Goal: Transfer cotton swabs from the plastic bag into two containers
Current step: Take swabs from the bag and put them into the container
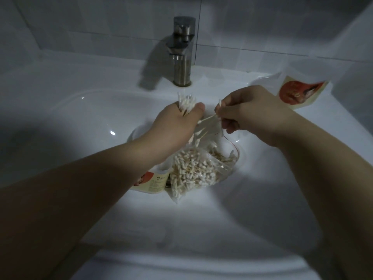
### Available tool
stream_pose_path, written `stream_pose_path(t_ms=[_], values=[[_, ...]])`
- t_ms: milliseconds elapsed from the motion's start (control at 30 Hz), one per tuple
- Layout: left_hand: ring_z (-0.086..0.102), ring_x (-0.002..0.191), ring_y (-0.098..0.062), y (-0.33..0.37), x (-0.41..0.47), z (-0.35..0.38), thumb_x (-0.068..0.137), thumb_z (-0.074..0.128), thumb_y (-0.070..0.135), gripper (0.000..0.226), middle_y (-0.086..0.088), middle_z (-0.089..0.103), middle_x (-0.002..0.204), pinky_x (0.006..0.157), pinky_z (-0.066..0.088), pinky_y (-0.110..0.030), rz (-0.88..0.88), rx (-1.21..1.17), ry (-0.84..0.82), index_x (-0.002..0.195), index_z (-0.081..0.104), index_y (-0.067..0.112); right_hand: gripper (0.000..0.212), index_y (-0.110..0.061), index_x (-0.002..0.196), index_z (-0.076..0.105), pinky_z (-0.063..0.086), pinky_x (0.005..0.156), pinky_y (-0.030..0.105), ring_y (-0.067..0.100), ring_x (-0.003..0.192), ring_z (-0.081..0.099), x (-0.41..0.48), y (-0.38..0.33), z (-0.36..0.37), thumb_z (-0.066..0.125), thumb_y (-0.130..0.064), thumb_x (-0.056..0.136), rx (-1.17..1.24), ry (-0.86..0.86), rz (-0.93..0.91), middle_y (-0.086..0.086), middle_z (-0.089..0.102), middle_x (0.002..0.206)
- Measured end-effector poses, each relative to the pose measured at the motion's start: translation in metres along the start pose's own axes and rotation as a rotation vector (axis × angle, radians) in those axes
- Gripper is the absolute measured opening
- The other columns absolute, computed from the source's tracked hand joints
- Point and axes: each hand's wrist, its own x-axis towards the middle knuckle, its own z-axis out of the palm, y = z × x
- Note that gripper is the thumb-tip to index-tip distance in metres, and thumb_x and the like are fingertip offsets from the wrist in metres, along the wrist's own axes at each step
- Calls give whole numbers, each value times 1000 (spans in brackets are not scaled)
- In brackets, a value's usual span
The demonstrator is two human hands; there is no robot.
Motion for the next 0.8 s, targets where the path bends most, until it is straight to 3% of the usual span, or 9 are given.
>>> stream_pose_path(t_ms=[100, 167, 233, 333, 433, 500, 600, 667, 800], values=[[74, 83, -18, 0, -4, 0, 100, 54, 46, 33, 4, 78, 87, 80, 58, -40, 45, -42, -109, 101, 75, 20, 15, 5, 85, 71, 55, 60, 22, 16, 56, 65, -4, -4, 4, 70, -8, 92, 10, -38, -43, 11, 69, 63], [71, 67, -18, 1, -5, 1, 105, 53, 37, 30, 1, 75, 75, 66, 59, -36, 30, -109, -159, 96, 71, 15, 14, 9, 89, 70, 59, 65, 29, 21, 61, 65, -4, -5, 5, 69, -5, 91, 65, -44, -45, 15, 68, 67], [60, 55, -13, 2, -6, 2, 106, 52, 36, 30, 5, 66, 63, 54, 52, -30, 16, -85, -184, 87, 65, 16, 16, 14, 93, 67, 60, 67, 33, 25, 64, 64, -4, -6, 7, 68, -2, 90, 176, -54, -19, 17, 66, 72], [51, 51, -10, 3, -9, 5, 104, 54, 42, 29, 9, 53, 57, 48, 45, -26, 9, -73, -226, 81, 60, 25, 10, 7, 91, 69, 62, 70, 39, 28, 68, 66, -3, -8, 9, 67, -2, 91, 318, 8, 21, 18, 65, 78], [54, 49, -10, 0, -7, 4, 99, 62, 42, 31, 9, 54, 55, 50, 45, -27, 47, -14, -207, 71, 66, 28, 7, 3, 90, 68, 62, 68, 37, 27, 69, 68, 1, -7, 6, 65, -2, 93, 404, 139, 22, 17, 67, 79], [61, 53, -15, 0, -6, 3, 100, 62, 37, 29, 3, 61, 58, 55, 50, -31, 47, -37, -161, 76, 65, 22, 2, 2, 92, 68, 60, 67, 34, 26, 67, 71, 1, -6, 3, 66, 2, 92, 389, 157, 3, 17, 70, 77], [77, 78, -20, 3, -6, 2, 103, 60, 33, 23, -7, 77, 88, 64, 63, -36, -64, -285, -186, 103, 71, 13, 23, -6, 106, 70, 63, 69, 37, 32, 69, 75, -1, -6, 5, 71, 5, 87, 330, 108, -30, 17, 74, 77], [78, 91, -24, 4, -8, 2, 103, 60, 31, 26, -10, 78, 102, 70, 64, -37, -119, -405, -257, 115, 71, 11, 18, -9, 102, 73, 63, 68, 35, 31, 71, 75, -4, -6, 9, 73, 1, 88, 289, 59, -74, 15, 76, 77], [68, 62, -15, 6, -8, 1, 102, 63, 22, 20, -3, 68, 69, 72, 59, -36, -122, -399, -289, 89, 69, 9, 15, -23, 99, 78, 58, 63, 22, 12, 78, 74, -7, -5, 14, 72, -12, 91, 66, 95, -165, -3, 79, 85]])
